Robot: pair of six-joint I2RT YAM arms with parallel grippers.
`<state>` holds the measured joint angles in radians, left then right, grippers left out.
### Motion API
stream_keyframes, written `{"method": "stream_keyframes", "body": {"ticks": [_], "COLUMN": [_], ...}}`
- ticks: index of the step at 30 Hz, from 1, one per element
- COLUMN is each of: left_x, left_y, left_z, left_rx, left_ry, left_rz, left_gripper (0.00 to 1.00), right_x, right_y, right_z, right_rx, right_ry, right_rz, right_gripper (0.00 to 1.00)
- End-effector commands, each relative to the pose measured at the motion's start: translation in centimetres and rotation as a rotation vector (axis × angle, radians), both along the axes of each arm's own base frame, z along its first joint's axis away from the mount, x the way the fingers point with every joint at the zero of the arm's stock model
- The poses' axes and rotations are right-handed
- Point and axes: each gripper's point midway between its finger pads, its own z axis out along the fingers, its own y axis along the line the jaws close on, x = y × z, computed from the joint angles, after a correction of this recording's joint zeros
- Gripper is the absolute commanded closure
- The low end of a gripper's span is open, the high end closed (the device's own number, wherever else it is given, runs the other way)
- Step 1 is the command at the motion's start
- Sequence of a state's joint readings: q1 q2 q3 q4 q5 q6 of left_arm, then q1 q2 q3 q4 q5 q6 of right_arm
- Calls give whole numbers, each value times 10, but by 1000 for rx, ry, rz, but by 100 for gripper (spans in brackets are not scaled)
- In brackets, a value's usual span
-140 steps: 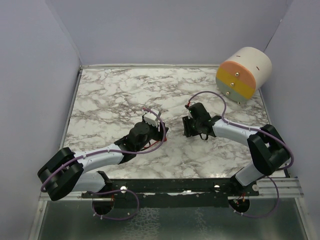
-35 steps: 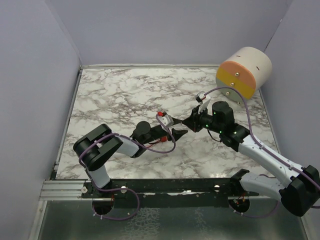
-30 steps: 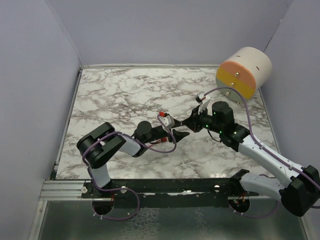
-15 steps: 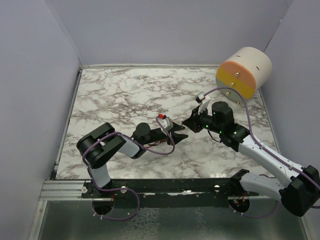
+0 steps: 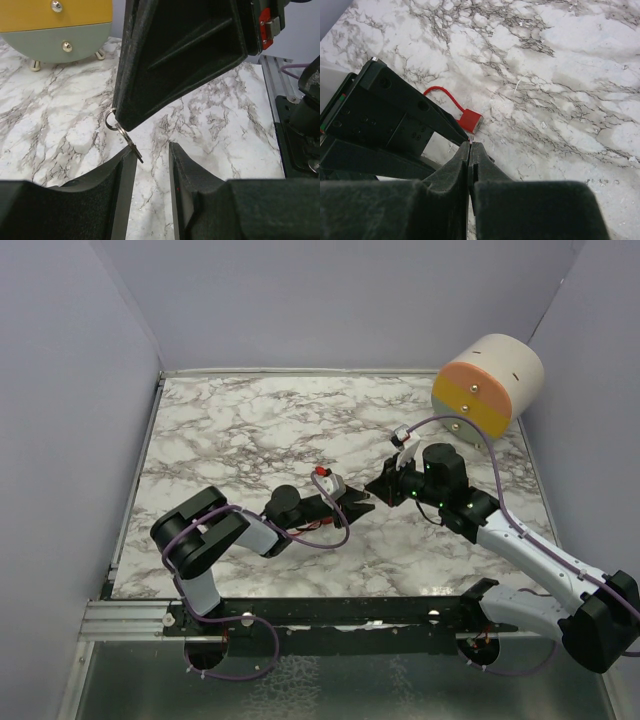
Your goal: Unlock with the key
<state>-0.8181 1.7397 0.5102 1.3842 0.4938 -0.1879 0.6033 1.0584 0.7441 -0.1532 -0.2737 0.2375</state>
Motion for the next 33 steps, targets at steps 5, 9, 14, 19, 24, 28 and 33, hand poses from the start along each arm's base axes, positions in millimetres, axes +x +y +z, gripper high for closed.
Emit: {"method": "stream_keyframes", "body": {"ticks": [5, 9, 14, 19, 24, 28, 33], "left_x": [9, 10, 12, 15, 16, 18, 19], "left_y": [4, 4, 7, 9, 12, 12, 11], "left_z": [12, 9, 8, 4, 13, 13, 11], "left_rx": [-20, -10, -7, 4, -7, -3, 8], "left_ry": [-15, -9, -7, 2, -10, -6, 4], "left_rz": [56, 60, 77, 92, 105, 115, 118], "left_gripper": [72, 77, 82, 87, 94, 100, 100], "right_x": [1, 2, 2, 1, 1, 1, 1], "right_y": [-1, -2, -3, -4, -5, -5, -6], "right_z": [3, 2, 1, -1, -1, -2, -2], "right_rx": [-14, -17, -21, -27, -27, -28, -29], "right_ry": [-21, -21, -20, -16, -18, -18, -16], "right_rz": [-5, -10, -15, -18, -21, -23, -24], "right_gripper": [99, 99, 99, 99, 99, 99, 99]}}
